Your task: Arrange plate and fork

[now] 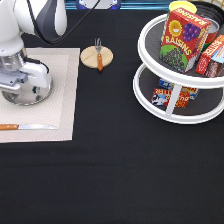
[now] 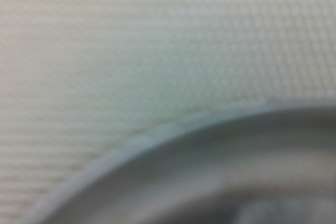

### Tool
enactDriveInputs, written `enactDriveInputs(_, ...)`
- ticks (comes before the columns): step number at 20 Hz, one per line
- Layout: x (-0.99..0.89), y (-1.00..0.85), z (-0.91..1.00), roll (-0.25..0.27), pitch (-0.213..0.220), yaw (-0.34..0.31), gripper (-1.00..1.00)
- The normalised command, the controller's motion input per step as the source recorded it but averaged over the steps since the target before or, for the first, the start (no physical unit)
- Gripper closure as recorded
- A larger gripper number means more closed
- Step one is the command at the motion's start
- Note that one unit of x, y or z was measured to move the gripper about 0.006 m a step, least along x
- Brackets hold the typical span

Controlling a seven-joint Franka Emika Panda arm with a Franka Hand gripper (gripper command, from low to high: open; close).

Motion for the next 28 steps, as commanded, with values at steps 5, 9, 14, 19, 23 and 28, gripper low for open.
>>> enactDriveInputs(5,-0.87,0.55,0.81,-0.047,-0.171,0.034,-1.0)
enactDriveInputs(9,-0.84,0.61,0.68,-0.025,-0.212,0.005,-1.0)
enactDriveInputs(14,-0.87,0.64,0.38,-0.013,-0.209,0.0,-1.0)
enactDriveInputs(19,-0.87,0.68,0.25,-0.005,-0.186,0.0,-1.0)
enactDriveInputs(23,-0.75,0.84,0.34,-0.01,-0.106,0.012,-1.0)
enactDriveInputs(28,-0.62,0.82,0.18,-0.002,-0.05,0.057,-1.0)
